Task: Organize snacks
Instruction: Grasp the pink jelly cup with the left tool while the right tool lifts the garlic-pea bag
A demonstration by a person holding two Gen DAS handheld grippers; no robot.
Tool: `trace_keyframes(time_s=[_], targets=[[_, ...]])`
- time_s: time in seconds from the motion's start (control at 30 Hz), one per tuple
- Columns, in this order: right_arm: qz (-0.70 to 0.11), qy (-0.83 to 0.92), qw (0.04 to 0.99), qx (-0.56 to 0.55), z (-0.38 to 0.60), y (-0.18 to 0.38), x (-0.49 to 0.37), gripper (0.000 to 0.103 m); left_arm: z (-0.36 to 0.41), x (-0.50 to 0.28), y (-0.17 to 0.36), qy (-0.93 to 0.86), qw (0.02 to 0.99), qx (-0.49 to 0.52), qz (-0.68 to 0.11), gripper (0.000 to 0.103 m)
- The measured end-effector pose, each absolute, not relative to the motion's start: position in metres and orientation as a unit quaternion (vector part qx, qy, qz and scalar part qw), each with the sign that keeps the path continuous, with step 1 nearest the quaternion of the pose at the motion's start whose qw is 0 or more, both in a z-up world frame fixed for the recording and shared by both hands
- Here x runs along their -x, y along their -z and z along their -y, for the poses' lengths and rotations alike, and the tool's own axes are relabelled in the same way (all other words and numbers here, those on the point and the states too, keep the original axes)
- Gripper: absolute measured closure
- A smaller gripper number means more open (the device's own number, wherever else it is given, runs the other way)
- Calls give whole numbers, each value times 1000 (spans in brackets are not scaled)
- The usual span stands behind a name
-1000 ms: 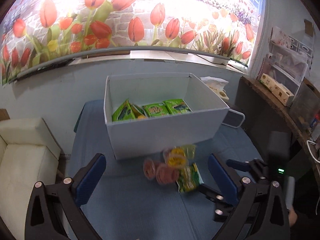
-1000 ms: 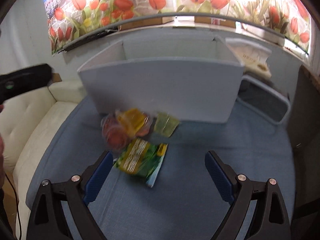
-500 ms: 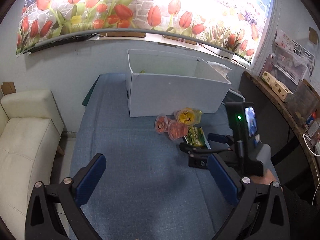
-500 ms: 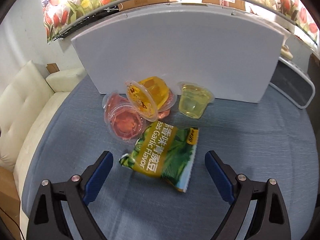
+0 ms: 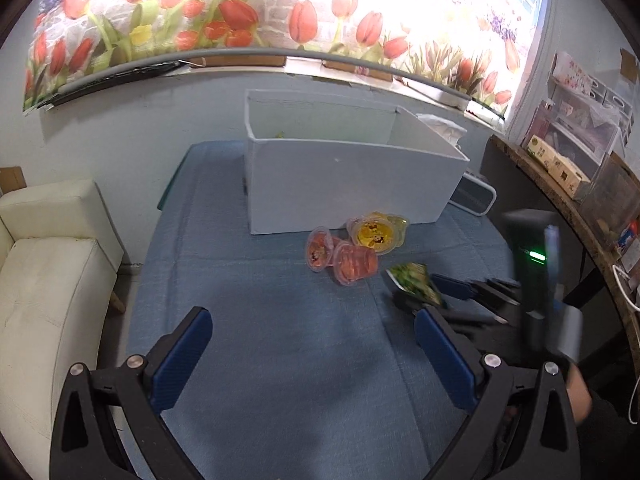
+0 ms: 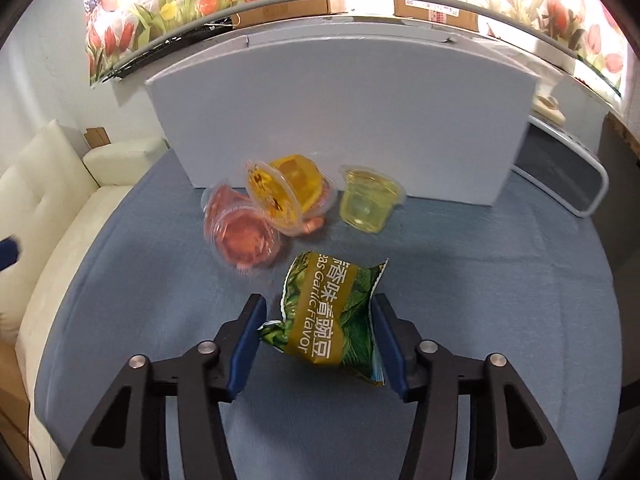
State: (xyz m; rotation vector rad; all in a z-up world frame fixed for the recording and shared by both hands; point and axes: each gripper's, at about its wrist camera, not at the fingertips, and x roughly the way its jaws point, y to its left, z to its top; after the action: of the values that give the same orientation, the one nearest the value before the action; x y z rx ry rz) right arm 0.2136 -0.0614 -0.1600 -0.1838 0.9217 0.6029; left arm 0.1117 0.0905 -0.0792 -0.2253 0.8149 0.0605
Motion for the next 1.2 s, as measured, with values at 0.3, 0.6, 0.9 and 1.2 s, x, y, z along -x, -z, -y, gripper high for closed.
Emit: trace_keyframes(time_s=[0.3,0.6,0.9,1.2], targets=[[-428,-287,856,49,129,142,-181,47,-56,-180,123,-36,898,99,-428,0],[-427,-284,858,40,165,140,-169,47,-60,-220,156,-66,880,124,-454,34],[-429,-293,854,33,161,145,-169,47,-67,-215,150,-51,882,133,-449,55],[-423,-308,851,40,141,139,-162,47,-75,-170,136,-17,891,147,-430,55]])
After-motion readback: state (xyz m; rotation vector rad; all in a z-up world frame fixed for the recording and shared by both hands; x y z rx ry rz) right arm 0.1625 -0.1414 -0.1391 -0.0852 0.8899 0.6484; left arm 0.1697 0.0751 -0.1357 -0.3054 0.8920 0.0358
